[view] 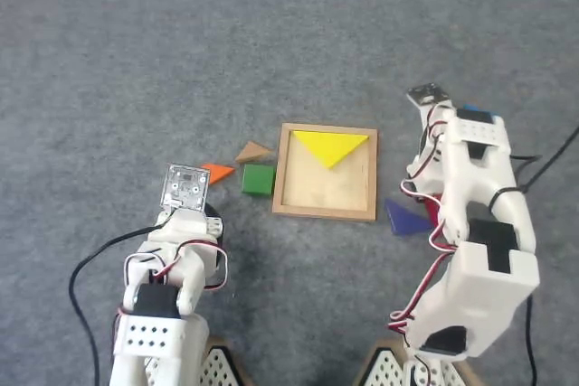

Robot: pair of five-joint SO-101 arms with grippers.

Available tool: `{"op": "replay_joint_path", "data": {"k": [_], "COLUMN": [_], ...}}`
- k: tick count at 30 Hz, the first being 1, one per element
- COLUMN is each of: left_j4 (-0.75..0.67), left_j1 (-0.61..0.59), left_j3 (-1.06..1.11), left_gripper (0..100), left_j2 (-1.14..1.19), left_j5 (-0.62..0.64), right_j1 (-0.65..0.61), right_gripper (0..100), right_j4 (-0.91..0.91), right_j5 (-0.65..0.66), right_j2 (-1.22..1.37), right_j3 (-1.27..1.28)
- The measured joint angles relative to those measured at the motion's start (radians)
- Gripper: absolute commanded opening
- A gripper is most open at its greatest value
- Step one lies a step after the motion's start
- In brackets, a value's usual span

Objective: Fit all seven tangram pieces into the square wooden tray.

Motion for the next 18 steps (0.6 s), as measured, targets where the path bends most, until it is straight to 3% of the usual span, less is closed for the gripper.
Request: {"op": "replay_joint_path", "data": {"k": [12,18], "left_j4": [0.0,0.0], "left_j1": [0.0,0.0], "left_j3": [0.0,0.0], "left_gripper": [1,1], "left_j2": [0.0,0.0], "left_j5": [0.0,0.0], "right_j1": [-0.011,-0.135], "right_gripper": [0.6,0.6], "right_j4": [0.275,0.364], "right_j5": [-0.229,-0.371], "right_j2": [0.0,-0.011], "right_j3": [-0.27,-0.385]}}
